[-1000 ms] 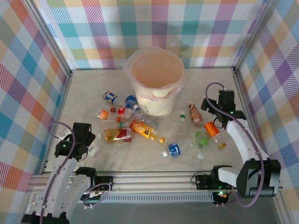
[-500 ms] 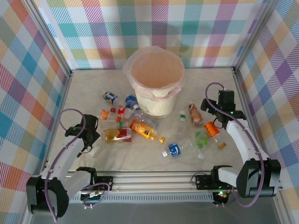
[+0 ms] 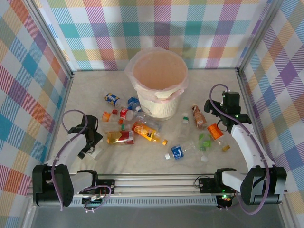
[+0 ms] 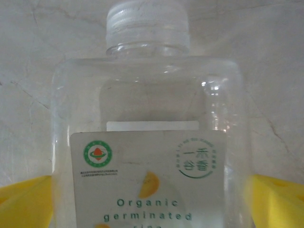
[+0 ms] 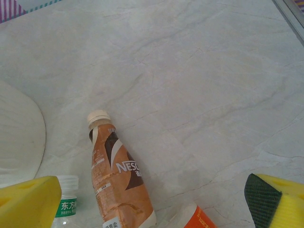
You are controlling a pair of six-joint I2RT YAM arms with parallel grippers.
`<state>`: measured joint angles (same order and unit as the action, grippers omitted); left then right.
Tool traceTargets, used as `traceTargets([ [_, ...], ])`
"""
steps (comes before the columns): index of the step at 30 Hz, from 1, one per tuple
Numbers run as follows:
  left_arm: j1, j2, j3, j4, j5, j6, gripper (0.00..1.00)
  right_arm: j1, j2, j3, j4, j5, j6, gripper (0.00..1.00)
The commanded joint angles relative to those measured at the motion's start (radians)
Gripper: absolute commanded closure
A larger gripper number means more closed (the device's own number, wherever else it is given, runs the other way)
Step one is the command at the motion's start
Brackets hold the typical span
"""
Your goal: Put the plastic bottles in the bin
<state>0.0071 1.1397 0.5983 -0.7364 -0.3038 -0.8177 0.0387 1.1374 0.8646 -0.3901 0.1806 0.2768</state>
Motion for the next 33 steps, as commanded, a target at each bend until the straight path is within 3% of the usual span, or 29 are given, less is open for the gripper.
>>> traceTargets([
  [1,0.042,-0.011,-0.042,0.042,0.052,0.013,0.00,-0.004,-0.019,-0.012,0.012,-0.021,-0.005,0.00],
  [11,0.117,-0.005,-0.102,0.140,0.121,0.009,0.01,-0.004,-0.024,-0.018,-0.003,-0.027,0.002,0.00],
  [21,0.119,-0.085,-0.065,0.105,0.132,-0.012,0.32,-0.005,-0.032,-0.012,-0.009,-0.024,0.008,0.00],
  [33,0.119,-0.281,0.118,-0.080,0.104,0.027,0.51,-0.004,-0.049,0.032,-0.066,-0.017,0.018,0.00],
])
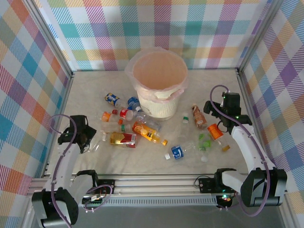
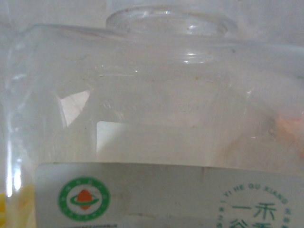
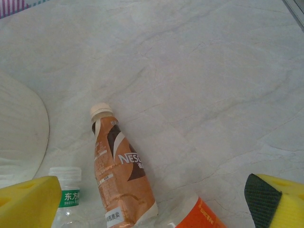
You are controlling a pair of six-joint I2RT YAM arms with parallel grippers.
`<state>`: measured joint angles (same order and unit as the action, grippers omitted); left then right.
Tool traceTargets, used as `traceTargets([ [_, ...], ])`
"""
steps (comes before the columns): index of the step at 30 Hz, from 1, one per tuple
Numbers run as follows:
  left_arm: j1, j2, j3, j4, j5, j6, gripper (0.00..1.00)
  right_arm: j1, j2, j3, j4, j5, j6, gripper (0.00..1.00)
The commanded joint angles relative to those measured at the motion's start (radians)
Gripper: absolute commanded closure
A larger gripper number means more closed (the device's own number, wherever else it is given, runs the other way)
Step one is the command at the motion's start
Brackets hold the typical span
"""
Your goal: Put the plastic bottles in the bin
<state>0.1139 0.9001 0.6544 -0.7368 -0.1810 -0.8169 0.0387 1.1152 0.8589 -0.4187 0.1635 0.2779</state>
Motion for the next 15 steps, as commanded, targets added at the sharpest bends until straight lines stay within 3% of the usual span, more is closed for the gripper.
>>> traceTargets([
  [1,0.012,-0.051,0.078,-0.085,-0.012,0.036,0.52,-0.003,-0.031,0.044,-0.047,0.002,0.020,0.00],
  [10,0.005,-0.044,0.342,0.008,0.134,0.111,0.60,-0.004,-0.057,0.101,-0.157,0.003,0.062,0.00],
  [15,-0.087,0.056,0.518,0.133,0.175,0.116,0.62,-0.004,-0.080,0.117,-0.208,-0.009,0.098,0.00],
])
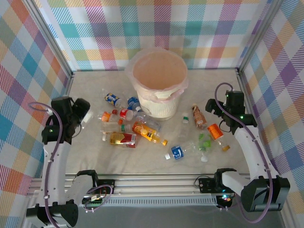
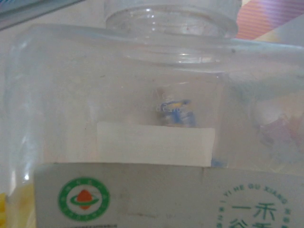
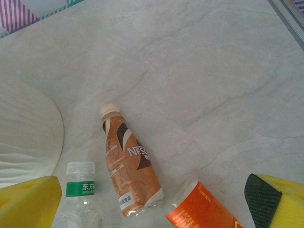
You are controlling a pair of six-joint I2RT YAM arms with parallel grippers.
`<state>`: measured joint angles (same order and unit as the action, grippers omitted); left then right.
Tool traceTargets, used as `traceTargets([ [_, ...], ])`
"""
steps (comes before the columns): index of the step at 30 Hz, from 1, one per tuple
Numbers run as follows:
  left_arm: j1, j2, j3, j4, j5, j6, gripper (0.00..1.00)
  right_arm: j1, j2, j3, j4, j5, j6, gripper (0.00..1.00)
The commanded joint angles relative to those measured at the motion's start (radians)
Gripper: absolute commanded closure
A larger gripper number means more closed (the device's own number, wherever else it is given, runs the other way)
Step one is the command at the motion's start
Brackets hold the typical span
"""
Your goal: Put the plastic bottles in the bin
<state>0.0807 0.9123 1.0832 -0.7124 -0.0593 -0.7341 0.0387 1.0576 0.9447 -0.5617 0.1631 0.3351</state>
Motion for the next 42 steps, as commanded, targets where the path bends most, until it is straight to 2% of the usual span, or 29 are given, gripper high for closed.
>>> traceTargets([
  [1,-0.088,0.078,0.132,0.132,0.051,0.040,0.62,-0.004,-0.027,0.035,-0.076,-0.011,0.047,0.00],
  [7,-0.286,0.311,0.397,0.256,0.023,0.124,0.63,-0.004,-0.018,0.079,-0.149,-0.008,0.078,0.00],
  [14,-0.449,0.647,0.774,0.312,0.063,0.223,0.64,-0.004,0.006,0.105,-0.228,-0.006,0.128,0.00],
  [20,-0.521,0.966,1.156,0.267,0.170,0.318,0.65,-0.005,0.020,0.103,-0.270,-0.015,0.165,0.00],
  [25,-0.561,1.224,1.506,0.128,0.273,0.412,0.65,-0.006,0.034,0.106,-0.321,0.044,0.192,0.00],
  [27,-0.571,1.284,1.595,0.076,0.303,0.441,0.65,-0.006,0.034,0.109,-0.342,0.070,0.196,0.00],
  [35,-0.602,1.314,1.567,-0.020,0.321,0.567,0.65,-0.012,0.030,0.104,-0.405,0.154,0.182,0.00],
  [42,-0.621,1.309,1.500,-0.083,0.283,0.660,0.60,-0.032,0.039,0.063,-0.405,0.154,0.174,0.00],
])
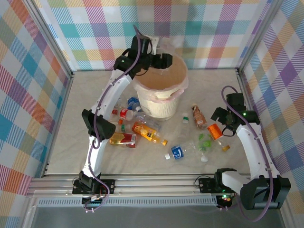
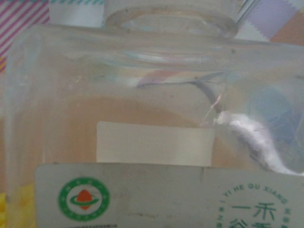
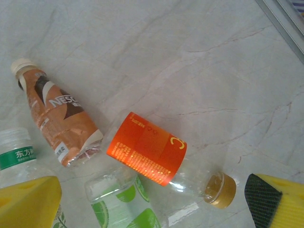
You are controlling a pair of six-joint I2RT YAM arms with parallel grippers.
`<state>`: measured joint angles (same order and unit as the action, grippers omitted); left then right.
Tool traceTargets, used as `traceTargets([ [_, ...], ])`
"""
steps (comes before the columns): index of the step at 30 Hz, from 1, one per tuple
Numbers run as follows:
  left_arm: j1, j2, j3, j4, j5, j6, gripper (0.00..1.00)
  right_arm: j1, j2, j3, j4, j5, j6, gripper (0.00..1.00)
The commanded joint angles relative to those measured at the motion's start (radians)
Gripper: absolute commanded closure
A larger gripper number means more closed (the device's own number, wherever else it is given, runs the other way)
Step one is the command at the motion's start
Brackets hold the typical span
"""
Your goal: Put the plastic bottles in the bin
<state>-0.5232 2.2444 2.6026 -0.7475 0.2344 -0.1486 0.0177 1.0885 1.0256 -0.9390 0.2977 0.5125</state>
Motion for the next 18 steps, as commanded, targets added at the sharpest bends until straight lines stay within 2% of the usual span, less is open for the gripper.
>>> traceTargets([
  [1,-0.020,-0.024,-0.029,-0.054,-0.018,0.082,0.59,-0.015,0.012,-0.025,-0.027,0.021,-0.007,0.00],
  [10,-0.030,-0.026,-0.054,-0.079,-0.052,0.112,0.52,-0.030,0.086,-0.088,-0.016,-0.011,-0.003,0.00],
  [14,-0.032,-0.029,-0.056,-0.079,-0.070,0.112,0.45,-0.038,0.105,-0.122,0.020,-0.032,0.000,0.00],
  [18,-0.032,-0.039,-0.056,-0.074,-0.082,0.114,0.34,-0.046,0.113,-0.140,0.032,-0.037,0.006,0.00],
])
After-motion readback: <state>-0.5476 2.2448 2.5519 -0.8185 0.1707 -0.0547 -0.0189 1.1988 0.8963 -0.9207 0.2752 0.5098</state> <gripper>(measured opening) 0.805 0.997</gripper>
